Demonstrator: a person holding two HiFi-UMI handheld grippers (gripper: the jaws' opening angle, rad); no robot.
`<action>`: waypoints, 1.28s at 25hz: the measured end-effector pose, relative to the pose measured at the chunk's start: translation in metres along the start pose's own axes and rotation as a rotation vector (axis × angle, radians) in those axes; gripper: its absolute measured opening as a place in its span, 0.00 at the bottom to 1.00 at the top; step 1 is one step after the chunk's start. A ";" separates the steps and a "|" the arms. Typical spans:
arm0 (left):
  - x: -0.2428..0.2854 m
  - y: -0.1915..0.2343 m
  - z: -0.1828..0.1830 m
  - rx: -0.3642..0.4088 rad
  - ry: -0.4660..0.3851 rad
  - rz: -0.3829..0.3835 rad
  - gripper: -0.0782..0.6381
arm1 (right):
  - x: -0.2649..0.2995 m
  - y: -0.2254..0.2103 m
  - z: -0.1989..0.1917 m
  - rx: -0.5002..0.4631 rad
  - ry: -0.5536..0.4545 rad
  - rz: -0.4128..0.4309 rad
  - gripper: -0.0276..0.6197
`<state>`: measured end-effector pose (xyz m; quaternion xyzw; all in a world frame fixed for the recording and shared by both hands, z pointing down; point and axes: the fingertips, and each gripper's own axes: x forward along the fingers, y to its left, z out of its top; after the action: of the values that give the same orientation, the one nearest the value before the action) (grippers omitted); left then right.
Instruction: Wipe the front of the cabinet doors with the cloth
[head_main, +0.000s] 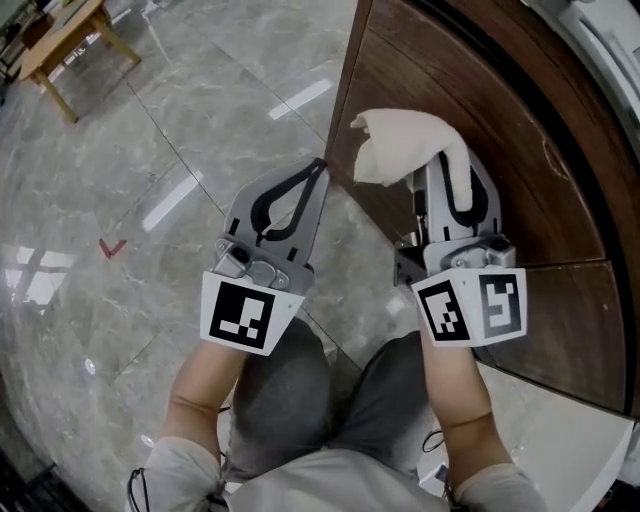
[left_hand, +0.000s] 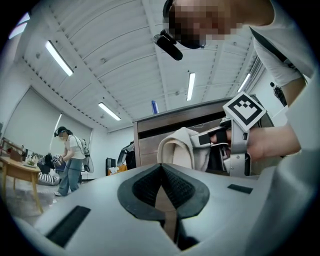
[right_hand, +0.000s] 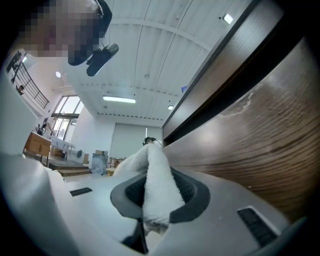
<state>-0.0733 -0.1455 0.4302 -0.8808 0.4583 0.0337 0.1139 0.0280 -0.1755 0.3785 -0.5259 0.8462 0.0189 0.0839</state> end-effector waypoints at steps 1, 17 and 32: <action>-0.001 0.002 -0.001 -0.001 -0.002 -0.002 0.13 | 0.006 0.004 0.001 0.003 -0.005 0.006 0.15; -0.015 0.026 -0.001 -0.105 -0.054 -0.003 0.13 | 0.086 0.016 0.020 0.001 -0.029 -0.049 0.15; -0.024 0.039 0.013 -0.121 -0.069 0.029 0.13 | 0.108 -0.004 0.024 0.077 -0.048 -0.171 0.15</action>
<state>-0.1181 -0.1447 0.4151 -0.8777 0.4638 0.0935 0.0756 -0.0122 -0.2701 0.3373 -0.5921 0.7959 -0.0085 0.1256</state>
